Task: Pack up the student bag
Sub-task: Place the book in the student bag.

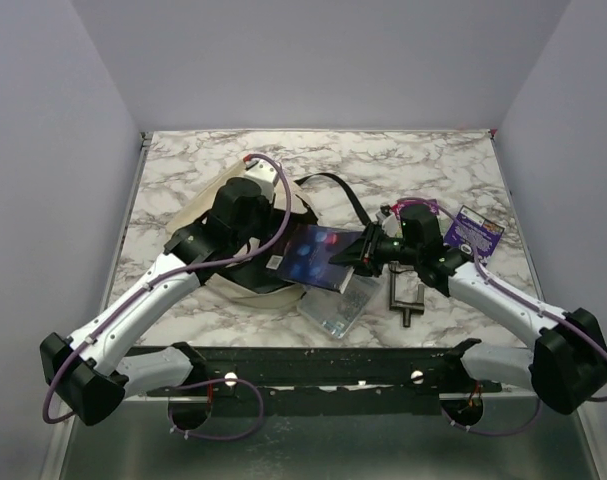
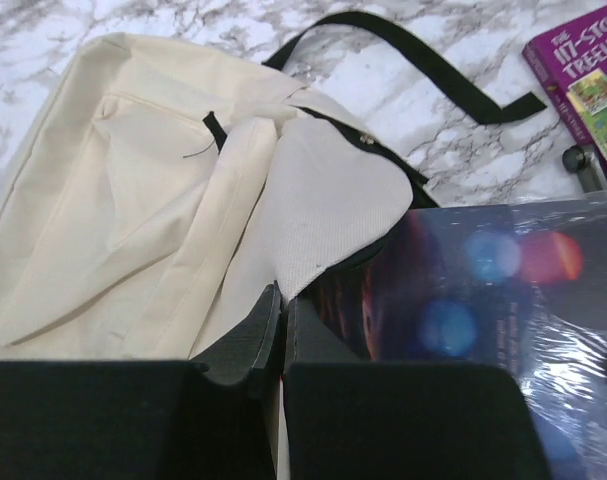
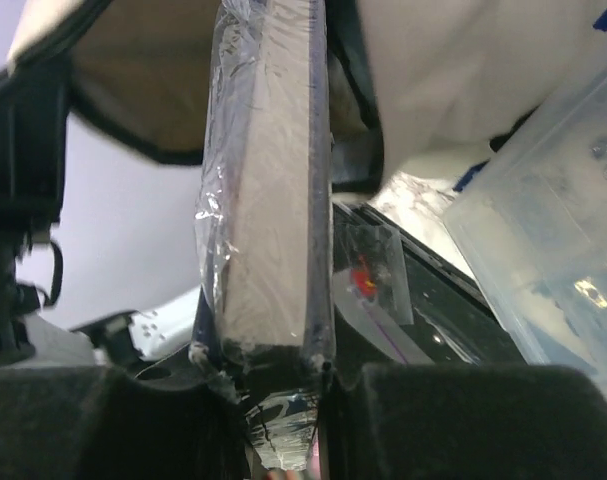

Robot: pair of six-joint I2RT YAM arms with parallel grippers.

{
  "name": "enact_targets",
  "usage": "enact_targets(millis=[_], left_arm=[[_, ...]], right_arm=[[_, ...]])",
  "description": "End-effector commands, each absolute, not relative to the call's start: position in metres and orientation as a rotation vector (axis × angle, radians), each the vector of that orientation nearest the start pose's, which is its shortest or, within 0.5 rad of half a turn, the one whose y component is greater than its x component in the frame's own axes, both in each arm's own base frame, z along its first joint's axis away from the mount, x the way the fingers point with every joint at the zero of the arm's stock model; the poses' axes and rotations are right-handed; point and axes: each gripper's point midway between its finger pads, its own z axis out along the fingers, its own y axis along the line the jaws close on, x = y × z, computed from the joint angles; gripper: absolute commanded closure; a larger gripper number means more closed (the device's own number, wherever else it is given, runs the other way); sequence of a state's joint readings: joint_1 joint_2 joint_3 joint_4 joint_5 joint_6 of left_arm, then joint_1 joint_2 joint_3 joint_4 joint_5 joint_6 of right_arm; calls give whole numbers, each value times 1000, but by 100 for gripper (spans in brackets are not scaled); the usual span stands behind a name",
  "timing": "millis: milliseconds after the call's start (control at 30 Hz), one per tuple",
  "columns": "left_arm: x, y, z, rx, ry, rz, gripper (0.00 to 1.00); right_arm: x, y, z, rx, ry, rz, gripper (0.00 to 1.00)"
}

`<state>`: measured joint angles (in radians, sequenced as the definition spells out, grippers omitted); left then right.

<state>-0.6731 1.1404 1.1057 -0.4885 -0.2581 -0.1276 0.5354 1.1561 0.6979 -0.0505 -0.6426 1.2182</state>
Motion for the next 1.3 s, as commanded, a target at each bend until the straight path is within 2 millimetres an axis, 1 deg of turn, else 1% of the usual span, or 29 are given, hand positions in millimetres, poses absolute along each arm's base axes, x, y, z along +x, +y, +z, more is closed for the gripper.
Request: enact_targets(millis=[0, 67, 133, 167, 200, 233, 333, 367, 400, 467, 500, 533, 567, 600, 633, 700, 733, 767, 833, 900, 967, 1000, 1033, 1067, 1100, 1167, 1200, 1233, 1267], left_arm=[[302, -184, 327, 292, 1813, -309, 100], [298, -186, 338, 303, 1763, -340, 100], [293, -194, 347, 343, 1711, -395, 100], [291, -197, 349, 366, 1692, -420, 100], [287, -203, 350, 390, 1683, -450, 100], [285, -206, 350, 403, 1676, -473, 100], [282, -212, 344, 433, 1678, -507, 100], [281, -213, 342, 437, 1676, -511, 100], [281, -214, 338, 440, 1680, -512, 100], [280, -216, 336, 460, 1669, -520, 100], [280, -217, 336, 468, 1660, -524, 100], [280, -217, 334, 471, 1655, -523, 100], [281, -217, 333, 471, 1651, -516, 100], [282, -216, 333, 470, 1651, -506, 100], [282, -215, 332, 473, 1649, -499, 100], [284, -212, 329, 474, 1645, -476, 100], [285, -211, 327, 471, 1646, -464, 100], [285, -210, 325, 471, 1649, -457, 100], [285, -209, 323, 469, 1651, -457, 100], [283, -207, 322, 462, 1648, -460, 100], [282, -205, 321, 453, 1644, -458, 100], [282, -205, 320, 450, 1645, -456, 100], [282, -205, 319, 450, 1643, -458, 100], [282, -206, 319, 453, 1642, -463, 100], [281, -207, 318, 458, 1643, -469, 100], [281, -210, 318, 467, 1641, -481, 100], [285, -206, 318, 438, 1645, -460, 100], [289, -196, 320, 372, 1651, -420, 100], [292, -188, 322, 356, 1644, -389, 100]], right_arm=[[229, 312, 243, 365, 2213, 1879, 100], [237, 330, 241, 341, 2212, 1915, 100], [247, 347, 241, 327, 2185, 1925, 100], [255, 355, 237, 334, 2173, 1919, 100], [261, 362, 233, 328, 2158, 1921, 100], [268, 369, 233, 315, 2134, 1927, 100], [291, 392, 222, 286, 2044, 1918, 100], [298, 401, 217, 272, 2029, 1914, 100], [304, 414, 206, 264, 2039, 1919, 100], [310, 440, 200, 188, 1997, 1970, 100], [316, 450, 190, 193, 1999, 1953, 100], [322, 456, 182, 188, 1991, 1918, 97], [326, 457, 169, 198, 2014, 1877, 88], [327, 455, 158, 210, 2036, 1839, 72], [329, 449, 151, 233, 2049, 1795, 59], [329, 440, 142, 274, 2070, 1730, 39], [327, 438, 141, 268, 2084, 1718, 35], [325, 437, 135, 270, 2126, 1696, 34], [320, 431, 124, 311, 2189, 1650, 34], [311, 422, 121, 351, 2182, 1636, 33], [303, 416, 116, 375, 2204, 1613, 35], [301, 415, 117, 381, 2200, 1612, 38], [297, 416, 117, 389, 2193, 1619, 48], [296, 420, 119, 402, 2175, 1632, 61], [294, 426, 118, 419, 2169, 1636, 67], [308, 447, 138, 442, 2045, 1694, 91], [319, 458, 149, 465, 1967, 1721, 99], [332, 465, 154, 505, 1888, 1712, 100], [338, 470, 159, 508, 1840, 1716, 100]])
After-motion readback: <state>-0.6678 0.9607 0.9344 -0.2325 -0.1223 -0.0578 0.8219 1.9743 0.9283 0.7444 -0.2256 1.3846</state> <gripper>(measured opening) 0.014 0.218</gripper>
